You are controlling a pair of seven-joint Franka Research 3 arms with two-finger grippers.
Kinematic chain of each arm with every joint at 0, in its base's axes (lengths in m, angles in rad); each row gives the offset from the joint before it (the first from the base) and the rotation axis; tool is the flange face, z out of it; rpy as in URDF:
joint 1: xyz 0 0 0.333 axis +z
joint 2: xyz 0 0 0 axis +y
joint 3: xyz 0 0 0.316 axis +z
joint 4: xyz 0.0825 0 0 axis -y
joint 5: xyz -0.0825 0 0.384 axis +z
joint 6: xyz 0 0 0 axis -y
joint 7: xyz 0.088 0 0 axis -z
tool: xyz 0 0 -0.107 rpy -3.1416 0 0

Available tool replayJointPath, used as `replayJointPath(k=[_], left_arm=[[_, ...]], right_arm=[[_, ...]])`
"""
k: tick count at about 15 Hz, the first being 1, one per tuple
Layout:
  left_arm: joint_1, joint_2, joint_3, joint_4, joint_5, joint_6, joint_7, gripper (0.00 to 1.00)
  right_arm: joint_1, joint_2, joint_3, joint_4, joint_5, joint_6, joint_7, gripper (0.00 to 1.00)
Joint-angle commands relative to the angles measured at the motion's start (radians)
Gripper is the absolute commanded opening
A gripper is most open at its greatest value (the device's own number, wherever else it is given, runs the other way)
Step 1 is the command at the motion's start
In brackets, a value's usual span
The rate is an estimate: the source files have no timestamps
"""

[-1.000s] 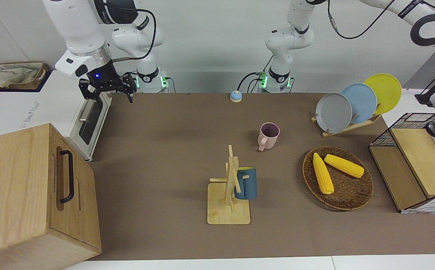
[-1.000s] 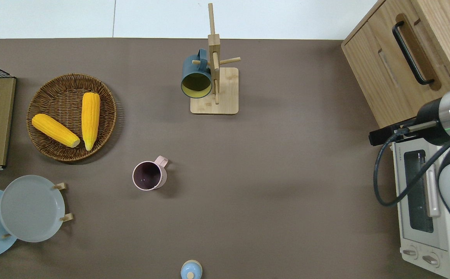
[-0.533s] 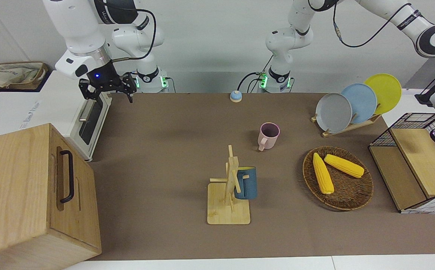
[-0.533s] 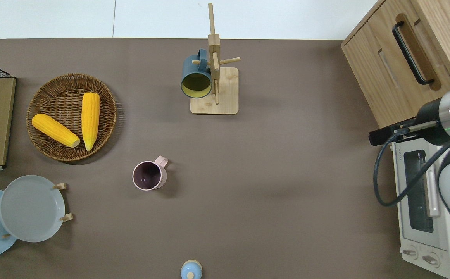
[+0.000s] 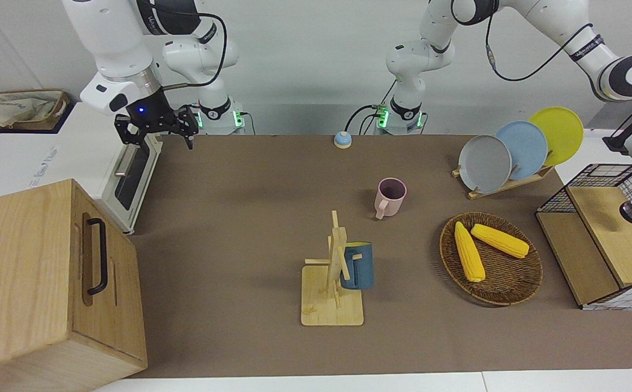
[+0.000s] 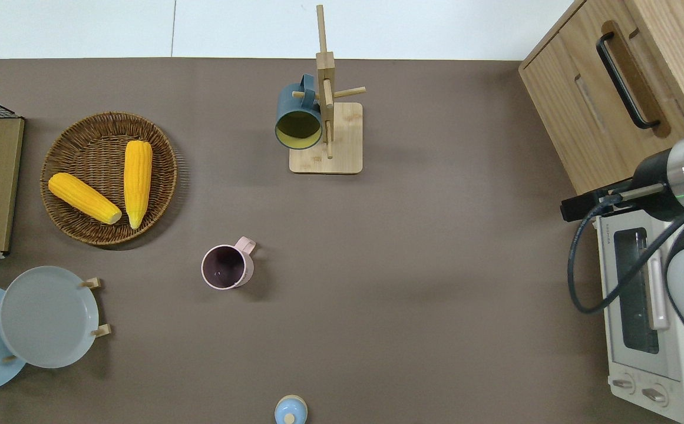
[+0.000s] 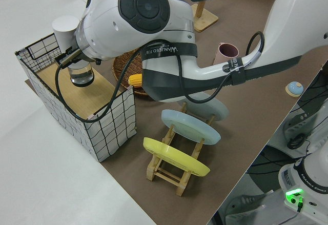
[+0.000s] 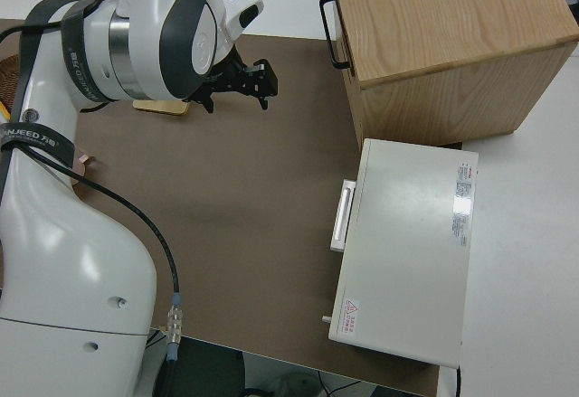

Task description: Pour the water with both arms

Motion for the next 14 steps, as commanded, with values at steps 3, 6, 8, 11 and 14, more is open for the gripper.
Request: replayJointPath(k=[3,6,8,11,14], left_arm=[[0.023,0.049,-0.007,0.035,-0.065,0.021,0.054,0.0],[0.023,0.061,-0.007,0.035,-0.075,0.027,0.052,0.0],[0.023,0.069,-0.007,0.035,-0.083,0.032,0.052,0.0],[0.024,0.078,-0.007,0.035,-0.085,0.044,0.059,0.0],[0.024,0.084,-0.007,0.035,-0.086,0.045,0.065,0.0]], right_arm=[[0.0,-0.005,-0.002,0.002,-0.005,-0.01,-0.014,0.987],[0.001,-0.005,-0.002,0.003,-0.005,-0.01,-0.014,0.987],[0.0,-0.005,-0.002,0.002,-0.005,-0.01,-0.014,0.987],[0.0,-0.005,-0.002,0.002,-0.005,-0.01,-0.014,0.987],[0.0,-0.005,-0.002,0.002,-0.005,-0.01,-0.014,0.987]])
